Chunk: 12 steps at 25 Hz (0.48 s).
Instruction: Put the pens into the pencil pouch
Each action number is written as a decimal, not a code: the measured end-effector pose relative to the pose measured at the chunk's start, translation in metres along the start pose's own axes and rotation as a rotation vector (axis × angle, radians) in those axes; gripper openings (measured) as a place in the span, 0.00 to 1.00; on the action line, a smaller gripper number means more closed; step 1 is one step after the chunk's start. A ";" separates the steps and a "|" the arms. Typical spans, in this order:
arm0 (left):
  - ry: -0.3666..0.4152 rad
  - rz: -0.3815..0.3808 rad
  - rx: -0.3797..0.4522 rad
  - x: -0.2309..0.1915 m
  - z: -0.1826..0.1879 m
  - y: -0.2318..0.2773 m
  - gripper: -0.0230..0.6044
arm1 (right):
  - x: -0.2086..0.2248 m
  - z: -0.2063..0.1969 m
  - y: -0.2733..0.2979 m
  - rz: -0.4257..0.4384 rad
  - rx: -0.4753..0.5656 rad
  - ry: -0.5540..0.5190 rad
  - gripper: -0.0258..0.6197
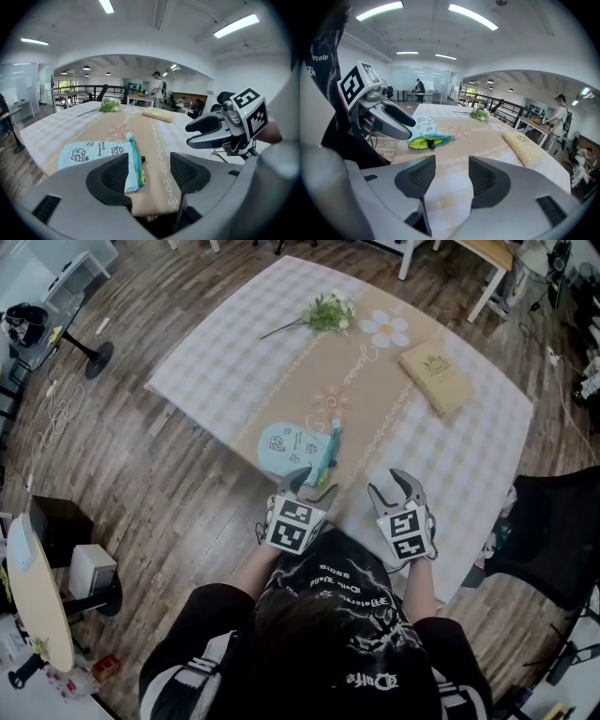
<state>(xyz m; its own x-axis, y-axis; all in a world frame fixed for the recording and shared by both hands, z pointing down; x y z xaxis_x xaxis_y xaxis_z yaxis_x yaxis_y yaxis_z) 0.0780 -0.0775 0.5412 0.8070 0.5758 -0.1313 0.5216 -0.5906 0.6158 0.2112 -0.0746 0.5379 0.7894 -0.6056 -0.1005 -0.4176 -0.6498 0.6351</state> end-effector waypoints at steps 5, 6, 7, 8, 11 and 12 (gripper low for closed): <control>-0.004 -0.066 0.149 0.006 0.023 -0.018 0.49 | -0.002 -0.002 -0.019 -0.078 0.074 0.070 0.40; -0.008 -0.074 0.173 0.005 0.025 -0.021 0.49 | -0.004 -0.003 -0.023 -0.095 0.083 0.071 0.40; -0.013 -0.080 0.190 0.004 0.026 -0.023 0.49 | -0.007 -0.003 -0.026 -0.109 0.089 0.070 0.40; -0.018 -0.087 0.202 0.004 0.026 -0.026 0.49 | -0.009 -0.005 -0.028 -0.122 0.097 0.075 0.40; -0.043 -0.117 0.241 0.003 0.030 -0.029 0.49 | -0.004 -0.008 -0.032 -0.167 0.130 0.128 0.40; -0.056 -0.132 0.260 0.003 0.033 -0.030 0.49 | 0.000 -0.007 -0.034 -0.191 0.148 0.145 0.40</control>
<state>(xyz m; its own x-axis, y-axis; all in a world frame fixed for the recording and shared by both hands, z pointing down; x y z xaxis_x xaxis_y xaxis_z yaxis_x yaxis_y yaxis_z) 0.0736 -0.0766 0.4966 0.7379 0.6294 -0.2437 0.6705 -0.6421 0.3716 0.2284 -0.0492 0.5214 0.9117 -0.4008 -0.0898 -0.3084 -0.8123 0.4951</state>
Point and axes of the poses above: the fingertips, and each gripper's own axes: y forward along the fingers, x to its right, z out of its top, the point moved 2 cm from there along -y, backward along the fingers, and after that the axes turned 3 degrees about z, right-handed, at the moved point
